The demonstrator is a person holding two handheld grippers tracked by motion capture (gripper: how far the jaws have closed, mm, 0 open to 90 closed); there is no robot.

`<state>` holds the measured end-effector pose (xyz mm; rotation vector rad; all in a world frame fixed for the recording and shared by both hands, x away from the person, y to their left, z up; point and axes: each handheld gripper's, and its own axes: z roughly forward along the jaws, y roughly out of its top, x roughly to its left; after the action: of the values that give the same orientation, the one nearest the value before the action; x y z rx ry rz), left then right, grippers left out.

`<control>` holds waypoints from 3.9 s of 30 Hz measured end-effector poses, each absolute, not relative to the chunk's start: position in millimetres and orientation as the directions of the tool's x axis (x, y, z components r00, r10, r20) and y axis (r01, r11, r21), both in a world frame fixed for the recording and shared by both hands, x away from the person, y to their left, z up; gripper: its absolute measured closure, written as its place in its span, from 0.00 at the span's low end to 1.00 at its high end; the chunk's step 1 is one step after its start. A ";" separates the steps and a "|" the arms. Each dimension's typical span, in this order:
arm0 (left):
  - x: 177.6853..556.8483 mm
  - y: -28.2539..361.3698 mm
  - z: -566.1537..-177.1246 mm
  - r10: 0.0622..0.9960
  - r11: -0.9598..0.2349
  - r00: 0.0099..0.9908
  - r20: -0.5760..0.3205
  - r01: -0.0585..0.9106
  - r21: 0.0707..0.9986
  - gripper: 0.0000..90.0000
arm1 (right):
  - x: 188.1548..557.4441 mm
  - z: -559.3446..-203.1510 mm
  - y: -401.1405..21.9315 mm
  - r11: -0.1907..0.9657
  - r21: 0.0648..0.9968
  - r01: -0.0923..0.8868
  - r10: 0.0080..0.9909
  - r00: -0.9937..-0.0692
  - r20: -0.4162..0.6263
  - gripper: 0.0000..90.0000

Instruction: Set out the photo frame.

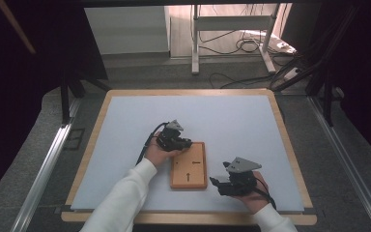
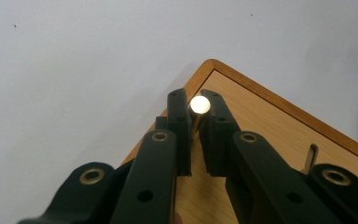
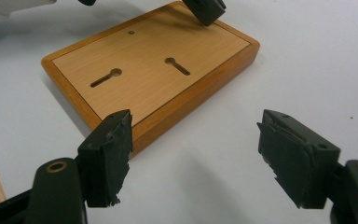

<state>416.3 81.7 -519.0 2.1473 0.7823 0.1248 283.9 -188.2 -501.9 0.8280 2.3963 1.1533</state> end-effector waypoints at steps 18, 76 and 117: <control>424.3 83.6 -517.2 0.562 -0.452 0.791 -0.243 0.539 0.711 0.93 | 274.5 -500.9 -174.0 0.546 0.787 0.287 0.595 -0.795 -0.123 0.23; 394.2 134.8 -499.1 0.681 -0.357 0.711 -0.174 0.529 0.770 0.42 | 261.0 -512.7 -102.8 0.816 0.577 -0.034 0.399 -0.690 -0.605 0.45; 321.6 198.8 -524.9 0.703 -0.371 0.697 -0.142 0.529 0.763 0.35 | 276.3 -489.7 -101.4 0.784 0.620 -0.026 0.432 -0.694 -0.576 0.53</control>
<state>321.6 198.8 -524.9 2.0616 0.9413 0.2610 276.3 -101.4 -489.7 0.2994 2.2231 0.7866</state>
